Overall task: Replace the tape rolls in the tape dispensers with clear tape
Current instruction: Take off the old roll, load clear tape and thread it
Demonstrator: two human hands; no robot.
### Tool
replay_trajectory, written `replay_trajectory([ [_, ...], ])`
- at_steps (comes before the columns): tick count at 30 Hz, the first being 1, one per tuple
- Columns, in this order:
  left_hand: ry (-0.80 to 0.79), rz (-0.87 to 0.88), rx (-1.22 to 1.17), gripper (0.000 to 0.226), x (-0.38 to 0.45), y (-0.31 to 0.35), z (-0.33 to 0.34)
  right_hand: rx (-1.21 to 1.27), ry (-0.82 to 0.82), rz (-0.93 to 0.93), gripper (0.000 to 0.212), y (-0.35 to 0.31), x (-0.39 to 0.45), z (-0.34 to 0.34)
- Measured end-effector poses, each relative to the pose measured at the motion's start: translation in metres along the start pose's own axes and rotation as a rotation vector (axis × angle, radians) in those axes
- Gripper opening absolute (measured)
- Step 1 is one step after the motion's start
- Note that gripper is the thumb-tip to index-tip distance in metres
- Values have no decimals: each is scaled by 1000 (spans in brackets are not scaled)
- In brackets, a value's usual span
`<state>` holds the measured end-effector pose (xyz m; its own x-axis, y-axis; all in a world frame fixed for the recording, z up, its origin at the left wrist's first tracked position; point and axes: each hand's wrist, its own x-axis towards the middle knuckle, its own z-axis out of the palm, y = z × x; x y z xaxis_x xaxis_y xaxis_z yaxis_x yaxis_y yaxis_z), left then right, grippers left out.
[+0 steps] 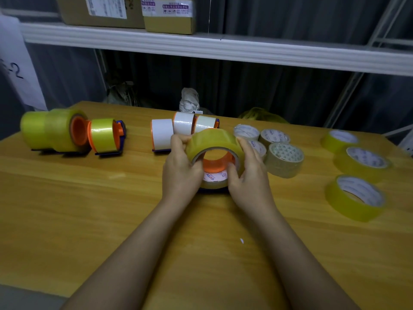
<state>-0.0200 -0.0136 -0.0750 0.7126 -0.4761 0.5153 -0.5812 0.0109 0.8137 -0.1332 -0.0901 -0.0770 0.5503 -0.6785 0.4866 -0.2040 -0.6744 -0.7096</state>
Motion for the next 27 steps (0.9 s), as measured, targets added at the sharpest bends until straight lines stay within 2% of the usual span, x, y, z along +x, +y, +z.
replay_trajectory([
  [2,-67,-21,-89,40,-2,-1,-3,3,35,-13,55,2,-1,1],
  [4,-213,-62,-183,58,2,0,-4,84,57,10,56,4,0,-5],
  [6,-249,-170,-353,74,13,2,-5,207,78,49,54,6,3,-14],
  [8,-257,-277,-487,79,20,3,-7,273,86,68,49,9,5,-20],
  [12,-424,-410,-560,40,12,1,-8,275,41,21,45,9,4,-18],
  [15,-435,-387,-675,28,13,0,-9,308,-52,-58,51,7,4,-19],
  [18,-370,-338,-688,23,12,2,-7,385,-200,-41,82,3,2,-20],
  [20,-364,-297,-652,27,10,3,-5,348,-218,21,115,0,2,-18],
  [21,-364,-285,-632,28,9,3,-5,322,-212,44,122,-1,1,-17],
  [22,-358,-276,-612,29,8,3,-5,305,-202,61,121,-1,1,-16],
  [24,-342,-258,-577,25,8,2,-4,294,-188,58,107,-3,0,-16],
  [27,-264,-314,-570,21,10,3,-4,181,-157,-64,93,-3,-3,-22],
])
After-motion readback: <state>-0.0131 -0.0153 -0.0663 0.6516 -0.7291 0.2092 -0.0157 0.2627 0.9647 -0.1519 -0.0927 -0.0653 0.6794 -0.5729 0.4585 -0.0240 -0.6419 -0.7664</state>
